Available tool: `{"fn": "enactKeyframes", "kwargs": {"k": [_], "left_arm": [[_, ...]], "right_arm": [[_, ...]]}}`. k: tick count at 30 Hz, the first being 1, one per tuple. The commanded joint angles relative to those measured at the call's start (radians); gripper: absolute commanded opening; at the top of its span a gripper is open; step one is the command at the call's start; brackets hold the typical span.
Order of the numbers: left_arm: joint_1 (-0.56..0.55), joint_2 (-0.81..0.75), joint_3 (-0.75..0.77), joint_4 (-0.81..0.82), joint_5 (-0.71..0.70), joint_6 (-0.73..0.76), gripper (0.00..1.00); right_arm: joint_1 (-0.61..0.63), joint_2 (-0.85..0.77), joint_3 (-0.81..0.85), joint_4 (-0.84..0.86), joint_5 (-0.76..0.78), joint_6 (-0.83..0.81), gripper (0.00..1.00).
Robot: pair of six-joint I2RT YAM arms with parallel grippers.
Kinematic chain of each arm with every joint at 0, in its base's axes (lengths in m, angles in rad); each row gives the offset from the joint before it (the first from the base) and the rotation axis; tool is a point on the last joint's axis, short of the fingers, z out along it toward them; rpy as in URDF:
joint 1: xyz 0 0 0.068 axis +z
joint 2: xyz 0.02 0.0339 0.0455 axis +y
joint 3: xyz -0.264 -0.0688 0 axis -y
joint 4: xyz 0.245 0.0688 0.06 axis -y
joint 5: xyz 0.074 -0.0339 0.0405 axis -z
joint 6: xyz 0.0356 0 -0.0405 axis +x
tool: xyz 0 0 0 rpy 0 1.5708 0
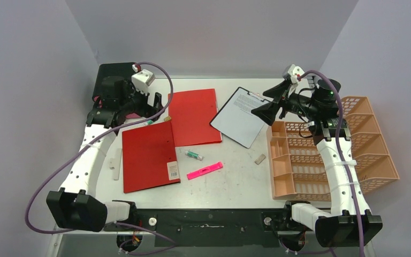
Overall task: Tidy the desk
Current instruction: Move the folder to the center of the board.
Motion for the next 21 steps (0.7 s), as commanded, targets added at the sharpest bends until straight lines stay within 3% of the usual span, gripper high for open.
{"fn": "enactKeyframes", "kwargs": {"k": [1, 11, 21], "left_arm": [[-0.001, 0.07, -0.001, 0.097, -0.047, -0.045, 0.96], [-0.009, 0.216, -0.057, 0.138, -0.1, -0.042, 0.96], [-0.049, 0.234, -0.108, 0.166, -0.111, -0.053, 0.96]], "right_arm": [[0.01, 0.003, -0.011, 0.073, 0.036, 0.014, 0.9], [0.013, 0.0, -0.041, 0.119, 0.05, 0.043, 0.9], [0.011, 0.0, -0.058, 0.149, 0.063, 0.063, 0.9]]}}
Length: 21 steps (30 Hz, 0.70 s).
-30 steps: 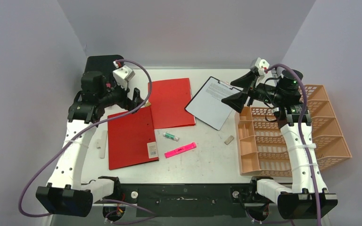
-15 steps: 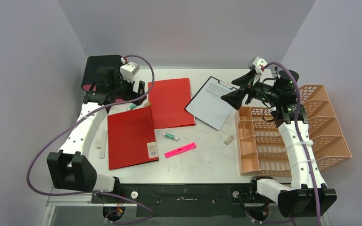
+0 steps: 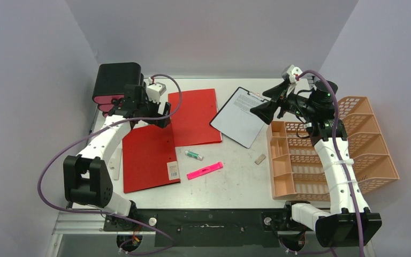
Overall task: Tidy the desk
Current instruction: Move the folder to the center of the board.
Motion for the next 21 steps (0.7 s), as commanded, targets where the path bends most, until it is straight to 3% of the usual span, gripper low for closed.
{"fn": "enactKeyframes", "kwargs": {"k": [1, 21], "left_arm": [[-0.018, -0.009, -0.001, 0.068, -0.008, -0.017, 0.96], [-0.11, 0.046, 0.015, 0.065, -0.029, -0.005, 0.96]], "right_arm": [[0.005, -0.003, -0.006, 0.075, 0.009, 0.018, 0.9], [0.003, -0.003, -0.016, 0.086, 0.01, 0.025, 0.9]]}}
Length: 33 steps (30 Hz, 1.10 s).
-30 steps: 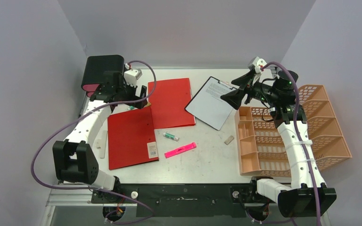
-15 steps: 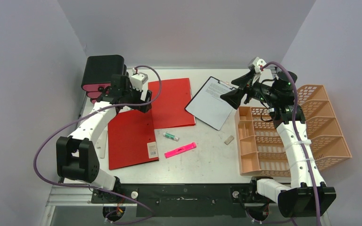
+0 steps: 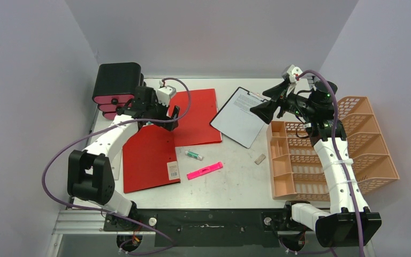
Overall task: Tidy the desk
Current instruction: Move the folder to the center of the board.
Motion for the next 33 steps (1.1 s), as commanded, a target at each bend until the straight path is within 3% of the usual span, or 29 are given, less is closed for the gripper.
{"fn": "enactKeyframes", "kwargs": {"k": [1, 22, 27, 33], "left_arm": [[-0.028, 0.01, 0.023, 0.041, -0.011, -0.001, 0.96], [-0.083, 0.249, 0.271, -0.039, 0.28, -0.093, 0.96], [-0.107, 0.348, 0.377, -0.036, 0.377, -0.146, 0.96], [-0.15, 0.525, 0.585, -0.133, 0.385, -0.207, 0.96]], "right_arm": [[0.003, -0.003, -0.001, 0.054, 0.004, 0.005, 0.9], [0.004, 0.018, -0.007, 0.063, 0.016, 0.007, 0.9], [0.002, 0.02, -0.007, 0.065, 0.024, 0.007, 0.9], [0.0, 0.022, -0.01, 0.066, 0.027, 0.007, 0.9]]}}
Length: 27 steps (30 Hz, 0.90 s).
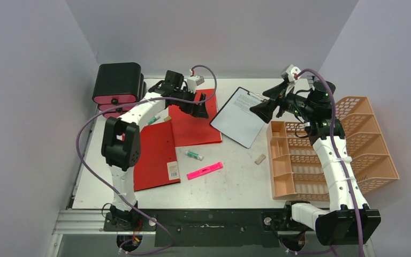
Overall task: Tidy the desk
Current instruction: Move the folder to the center of the board.
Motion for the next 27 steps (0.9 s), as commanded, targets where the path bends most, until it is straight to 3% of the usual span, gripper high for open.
{"fn": "enactKeyframes", "kwargs": {"k": [1, 7, 11, 27], "left_arm": [[-0.03, 0.119, 0.172, -0.076, 0.05, -0.082, 0.96], [-0.046, 0.256, 0.321, -0.125, 0.084, -0.152, 1.0], [-0.055, 0.309, 0.376, -0.143, 0.114, -0.173, 0.92], [-0.073, 0.434, 0.442, -0.149, 0.114, -0.241, 0.86]], "right_arm": [[-0.001, 0.007, -0.002, 0.058, 0.006, 0.0, 0.9], [-0.003, 0.004, -0.003, 0.062, 0.007, 0.0, 0.9], [-0.004, 0.003, -0.004, 0.06, 0.007, -0.001, 0.9], [-0.004, -0.004, -0.005, 0.064, 0.009, 0.0, 0.9]]}}
